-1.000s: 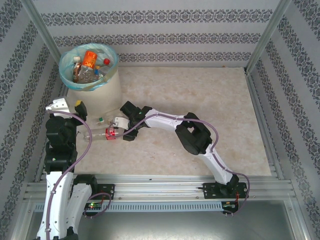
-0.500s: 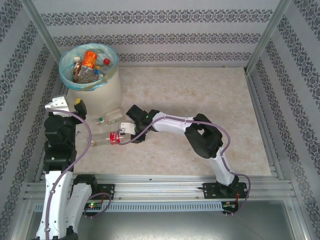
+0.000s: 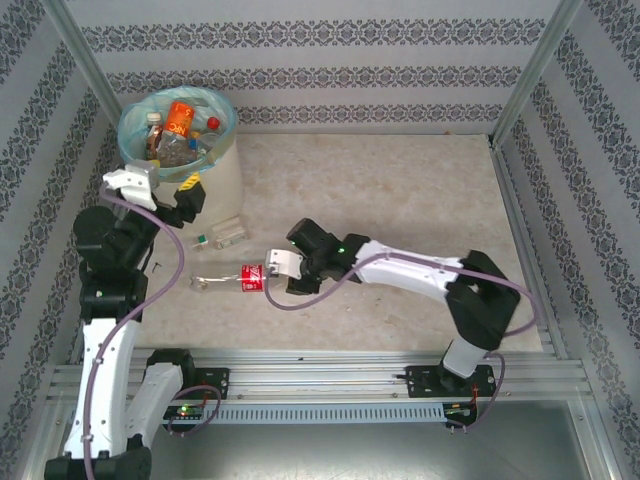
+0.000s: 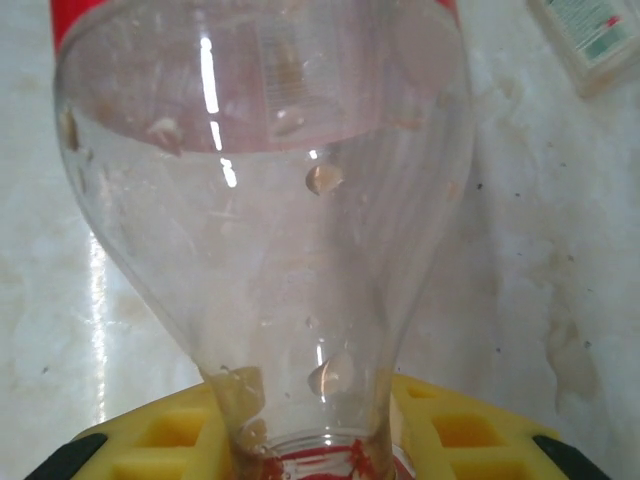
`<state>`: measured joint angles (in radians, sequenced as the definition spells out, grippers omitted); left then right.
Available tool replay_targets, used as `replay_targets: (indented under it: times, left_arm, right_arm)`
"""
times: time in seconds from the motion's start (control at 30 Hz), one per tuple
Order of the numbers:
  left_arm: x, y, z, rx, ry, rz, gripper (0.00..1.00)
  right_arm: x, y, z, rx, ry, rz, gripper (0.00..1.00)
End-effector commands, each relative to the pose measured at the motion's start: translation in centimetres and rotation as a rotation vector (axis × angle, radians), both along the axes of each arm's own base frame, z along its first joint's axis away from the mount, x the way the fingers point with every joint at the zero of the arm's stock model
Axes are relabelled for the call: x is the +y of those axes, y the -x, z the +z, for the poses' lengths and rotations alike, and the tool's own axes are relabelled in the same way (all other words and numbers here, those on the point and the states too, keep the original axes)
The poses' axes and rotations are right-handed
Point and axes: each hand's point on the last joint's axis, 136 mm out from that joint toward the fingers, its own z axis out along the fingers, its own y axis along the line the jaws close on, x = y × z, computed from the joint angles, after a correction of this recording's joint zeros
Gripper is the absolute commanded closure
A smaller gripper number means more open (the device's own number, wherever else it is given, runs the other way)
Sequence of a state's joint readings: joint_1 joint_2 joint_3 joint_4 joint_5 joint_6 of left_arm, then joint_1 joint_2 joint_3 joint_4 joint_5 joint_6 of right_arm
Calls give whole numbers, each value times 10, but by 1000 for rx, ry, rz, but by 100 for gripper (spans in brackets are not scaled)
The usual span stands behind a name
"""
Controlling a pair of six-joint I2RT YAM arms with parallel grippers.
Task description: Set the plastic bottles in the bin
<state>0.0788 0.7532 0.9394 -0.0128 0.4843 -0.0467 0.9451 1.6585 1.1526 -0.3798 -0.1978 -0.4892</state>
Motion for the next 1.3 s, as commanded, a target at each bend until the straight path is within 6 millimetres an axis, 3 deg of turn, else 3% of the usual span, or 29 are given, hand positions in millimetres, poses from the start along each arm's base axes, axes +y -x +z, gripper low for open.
replay_targets:
  times: [0.0,0.23,0.47,0.67,0.8,0.9,1.03,1.13,1.27]
  left_arm:
    - [-43,15,32,-134,-11,-267,10]
    - [-69,7,64,-222,6,-395,5]
    - [-99,-9,76,-227,7,-512,0]
    - [-110,-31,78,-253,47,-463,0]
    - [-116,-50,65,-180,92,-440,0]
    - [-131,-56,52,-122,140,-511,0]
    - [-154,-48,42,-106,154,-603,0]
    - [-172,-42,34,-74,145,-669,0]
    - [-190,-31,38,-75,199,-777,0]
  right_arm:
    - [-13,3,13,-18,-51,-76,91]
    - [-53,10,38,-20,-154,-182,92]
    - [-99,1,79,-63,-343,-316,93]
    - [-143,-39,103,-60,-518,-592,95]
    - [-156,-49,119,-66,-622,-661,95]
    - [-166,-59,132,-39,-681,-726,99]
    - [-170,-63,155,5,-774,-751,100]
    - [-161,-58,177,46,-838,-686,100]
    - [-150,-52,206,74,-935,-608,100]
